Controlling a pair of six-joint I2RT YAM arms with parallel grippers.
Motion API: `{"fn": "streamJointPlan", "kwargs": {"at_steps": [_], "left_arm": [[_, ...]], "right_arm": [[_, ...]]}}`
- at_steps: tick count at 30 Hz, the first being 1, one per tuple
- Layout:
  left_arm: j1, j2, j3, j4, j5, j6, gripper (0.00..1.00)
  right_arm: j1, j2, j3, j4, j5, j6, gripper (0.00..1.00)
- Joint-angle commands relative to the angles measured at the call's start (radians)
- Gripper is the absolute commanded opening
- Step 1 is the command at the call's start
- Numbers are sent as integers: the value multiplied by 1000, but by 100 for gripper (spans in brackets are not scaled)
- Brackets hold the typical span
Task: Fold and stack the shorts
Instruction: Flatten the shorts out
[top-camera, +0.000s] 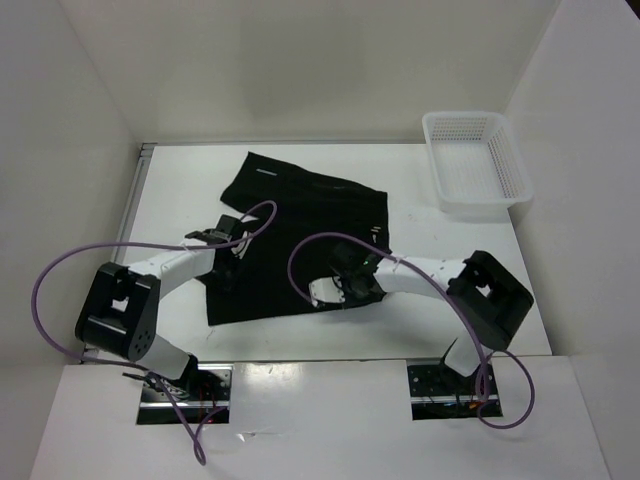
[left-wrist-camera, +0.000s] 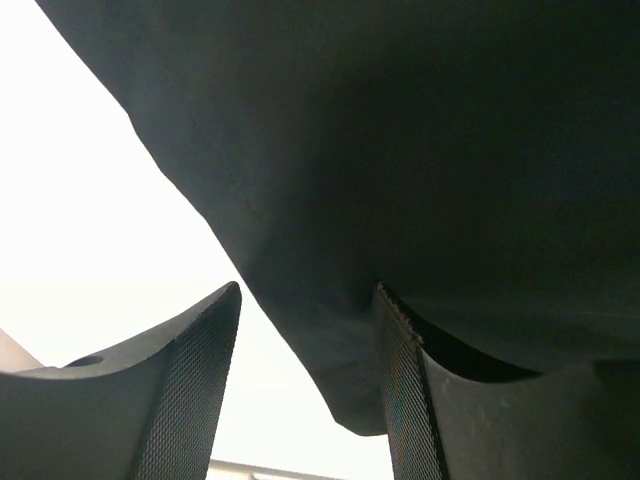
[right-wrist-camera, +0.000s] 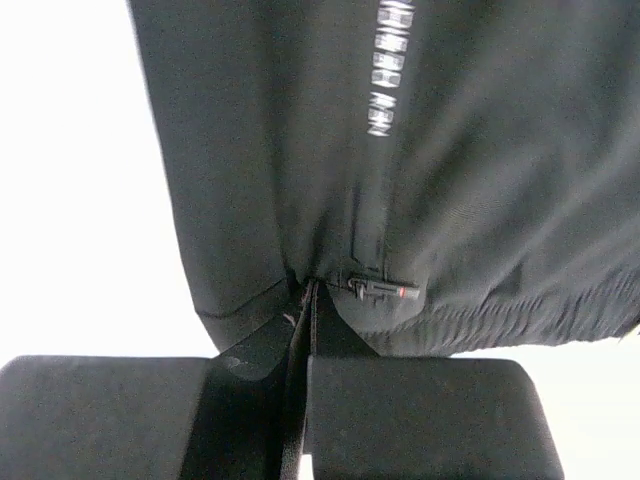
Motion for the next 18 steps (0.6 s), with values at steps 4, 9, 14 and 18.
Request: {"fn": "streamJointPlan", "kwargs": {"at_steps": [4, 9, 14, 18], "left_arm": [[-46, -104, -52, -167, 41, 1, 62], [-46, -138, -51, -235, 96, 1, 63], [-46, -138, 81, -246, 128, 1, 65], [12, -80, 291, -192, 156, 1, 66]], "right_arm": [[33, -111, -59, -282, -19, -182, 0], [62, -197, -54, -281, -69, -184, 8], [62, -261, 46, -180, -158, -12, 22], [33, -272, 141, 2, -183, 137, 26]]}}
